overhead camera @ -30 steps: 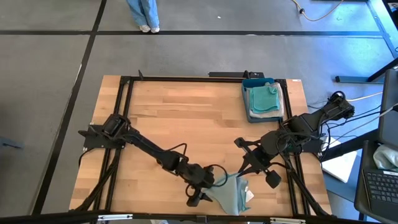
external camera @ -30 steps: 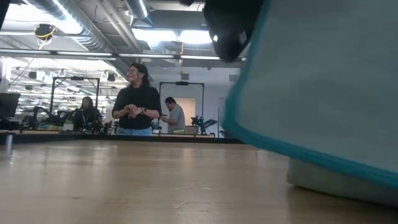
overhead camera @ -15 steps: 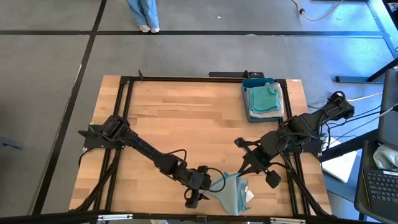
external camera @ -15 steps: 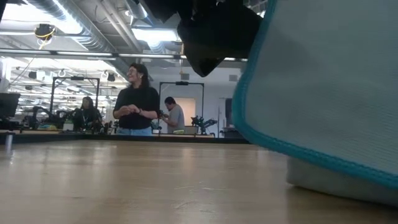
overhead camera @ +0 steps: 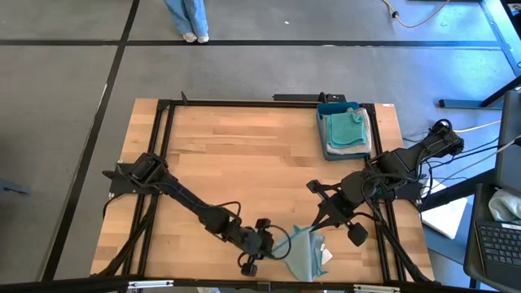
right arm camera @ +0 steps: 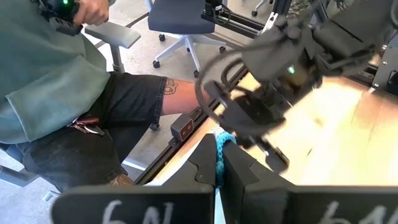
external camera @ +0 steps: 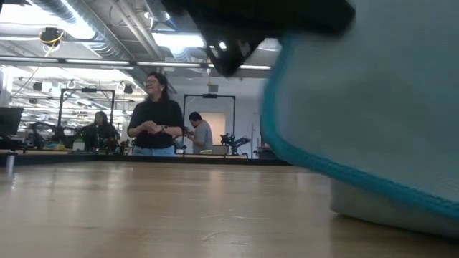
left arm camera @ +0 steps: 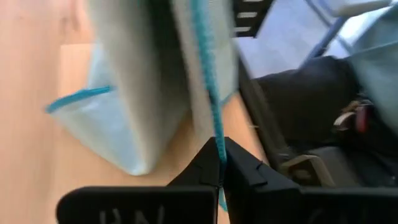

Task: Fold microfiber towels
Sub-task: Fold the light blue microfiber cloth

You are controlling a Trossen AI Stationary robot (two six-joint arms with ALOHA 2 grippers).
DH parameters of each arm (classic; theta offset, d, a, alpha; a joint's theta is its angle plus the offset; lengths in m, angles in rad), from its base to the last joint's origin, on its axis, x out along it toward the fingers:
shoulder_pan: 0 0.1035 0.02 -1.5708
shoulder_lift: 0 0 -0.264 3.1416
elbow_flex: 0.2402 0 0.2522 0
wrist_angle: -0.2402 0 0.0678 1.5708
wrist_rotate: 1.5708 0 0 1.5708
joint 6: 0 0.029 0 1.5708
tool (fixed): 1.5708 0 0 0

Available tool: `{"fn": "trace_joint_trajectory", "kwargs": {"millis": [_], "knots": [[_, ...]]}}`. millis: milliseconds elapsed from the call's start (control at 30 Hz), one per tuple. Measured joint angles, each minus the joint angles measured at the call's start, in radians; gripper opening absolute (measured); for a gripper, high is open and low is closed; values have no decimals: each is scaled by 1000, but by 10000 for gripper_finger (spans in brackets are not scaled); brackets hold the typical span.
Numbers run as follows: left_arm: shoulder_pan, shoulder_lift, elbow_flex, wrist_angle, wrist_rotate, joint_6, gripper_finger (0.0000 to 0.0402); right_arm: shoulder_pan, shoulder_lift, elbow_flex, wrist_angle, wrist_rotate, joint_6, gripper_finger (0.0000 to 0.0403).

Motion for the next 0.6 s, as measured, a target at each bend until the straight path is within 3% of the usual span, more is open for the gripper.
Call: {"fn": "trace_joint_trajectory", "kwargs": {"millis": [133,367,533,600], "knots": [[-49,-46,0,-33,-20,-35,1,0,0,0,-3,0,19,5],[-147,-163,0,-179,-143,-141,0,3,0,0,-8,-3,23,5],[-203,-254,1,-164,-144,-178,0,45,0,0,31,-201,-53,5],[-224,-282,16,-165,-145,-176,0,79,-1,0,105,-220,-57,5]]}}
